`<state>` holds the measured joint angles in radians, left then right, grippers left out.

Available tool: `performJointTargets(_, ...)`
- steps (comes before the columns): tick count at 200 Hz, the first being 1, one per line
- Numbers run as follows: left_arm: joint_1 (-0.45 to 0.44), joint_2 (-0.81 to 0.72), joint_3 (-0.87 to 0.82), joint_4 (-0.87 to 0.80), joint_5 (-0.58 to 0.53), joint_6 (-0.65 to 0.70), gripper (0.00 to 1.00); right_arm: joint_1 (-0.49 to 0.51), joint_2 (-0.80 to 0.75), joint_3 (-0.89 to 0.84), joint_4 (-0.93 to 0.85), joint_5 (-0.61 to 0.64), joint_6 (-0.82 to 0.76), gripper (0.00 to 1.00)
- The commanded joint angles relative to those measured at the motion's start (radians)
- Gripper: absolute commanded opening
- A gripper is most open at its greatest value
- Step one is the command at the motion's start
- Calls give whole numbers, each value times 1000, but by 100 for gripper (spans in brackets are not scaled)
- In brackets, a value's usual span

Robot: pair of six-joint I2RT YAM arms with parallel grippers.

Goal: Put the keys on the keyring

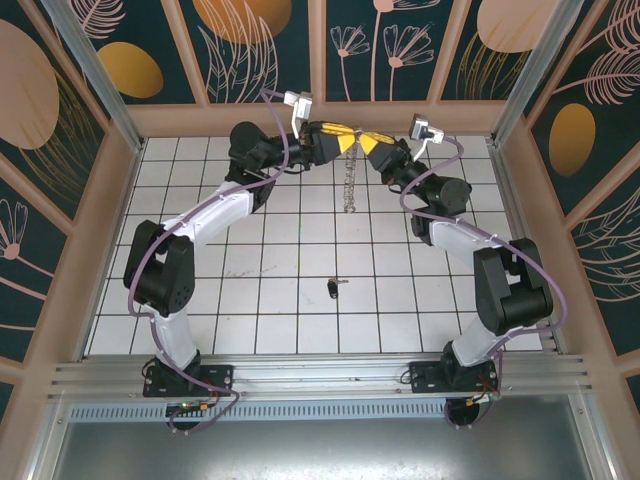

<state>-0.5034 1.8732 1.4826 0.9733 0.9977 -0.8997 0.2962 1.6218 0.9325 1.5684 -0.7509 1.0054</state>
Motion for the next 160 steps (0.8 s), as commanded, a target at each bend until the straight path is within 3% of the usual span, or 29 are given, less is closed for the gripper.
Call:
performJointTargets(1,-9,17,11,54,24,-18,28,12,5,40,105,10,13,0)
performJointTargets(59,-12,20,15,62,17,-19,19,17,14,36,104,12,12,0)
performJointTargets(113,-20,20,16,74,25,-27,17,20,28,42,105,10,13,0)
performJointTargets(160,-24,21,17,76,27,-22,0,21,31,40,100,8,11,0)
